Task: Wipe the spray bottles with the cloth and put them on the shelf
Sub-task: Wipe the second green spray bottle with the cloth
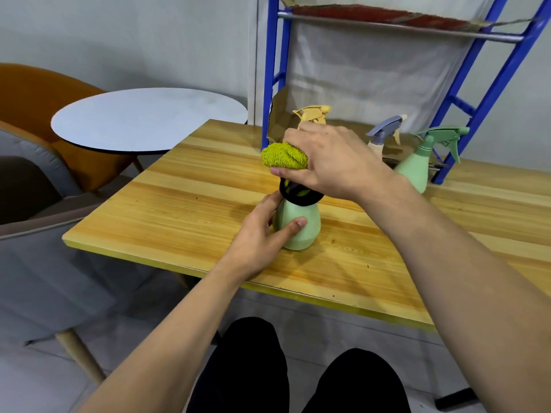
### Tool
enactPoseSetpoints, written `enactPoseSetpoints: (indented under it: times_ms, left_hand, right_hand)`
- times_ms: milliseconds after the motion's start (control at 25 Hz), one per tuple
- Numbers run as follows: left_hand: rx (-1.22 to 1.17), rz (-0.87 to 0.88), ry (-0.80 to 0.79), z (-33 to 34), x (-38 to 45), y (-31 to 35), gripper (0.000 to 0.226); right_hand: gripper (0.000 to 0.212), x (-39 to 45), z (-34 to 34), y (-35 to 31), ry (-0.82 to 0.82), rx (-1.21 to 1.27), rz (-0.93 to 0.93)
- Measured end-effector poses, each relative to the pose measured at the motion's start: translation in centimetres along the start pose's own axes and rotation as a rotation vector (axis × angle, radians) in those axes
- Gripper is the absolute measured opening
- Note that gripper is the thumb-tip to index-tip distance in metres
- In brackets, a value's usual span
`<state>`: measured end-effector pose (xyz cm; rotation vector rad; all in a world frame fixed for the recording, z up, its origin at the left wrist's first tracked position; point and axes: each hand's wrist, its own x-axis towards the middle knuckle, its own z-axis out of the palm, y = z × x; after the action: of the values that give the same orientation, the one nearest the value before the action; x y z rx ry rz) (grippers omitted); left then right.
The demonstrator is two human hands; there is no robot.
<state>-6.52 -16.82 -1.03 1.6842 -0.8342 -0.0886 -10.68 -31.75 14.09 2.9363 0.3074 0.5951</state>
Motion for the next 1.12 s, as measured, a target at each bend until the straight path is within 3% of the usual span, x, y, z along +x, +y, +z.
enactPoseSetpoints:
  times_ms: [200,280,360,440,560,720,880,1000,1120]
  left_hand:
    - [0.010,-0.005,-0.007,-0.1,-0.1,0.3,0.053]
    - [0.001,-0.008,-0.015,-0.1,-0.1,0.1,0.059]
    - [-0.004,-0.016,-0.034,-0.2,-0.1,-0.1,0.068]
    - [0.002,-0.020,-0.032,-0.1,-0.1,-0.3,0.071]
    - [-0.023,-0.020,-0.002,0.3,0.0,-0.6,0.070]
    - [-0.045,-0.028,-0.009,0.1,0.0,-0.8,0.074]
    - [-0.010,-0.010,-0.005,0.2,-0.2,-0.5,0.072]
    - [-0.006,-0.005,-0.005,0.3,-0.3,-0.4,0.069]
    - [-0.029,0.005,0.005,0.3,-0.4,-0.2,0.063]
  right_hand:
    - [0.049,-0.6,0.6,-0.5,0.244,0.257,0.163]
    - [0.048,-0.8,0.0,-0.7,0.364,0.472,0.244]
    - [0.045,-1.4,-1.5,-0.2,0.464,0.525,0.288]
    - [0.048,-2.2,-2.4,1.1,0.390,0.352,0.240]
    - [0.057,-3.6,-1.5,1.5,0.124,0.201,0.160]
    - [0.049,-2.8,0.8,1.0,0.229,0.326,0.202]
    - [0.034,-2.5,1.9,-0.1,0.555,0.738,0.401]
    - [0.031,-3.4,1.7,-0.3,0.666,1.134,0.514]
    - [0.038,-5.3,2.4,0.5,0.632,0.823,0.484]
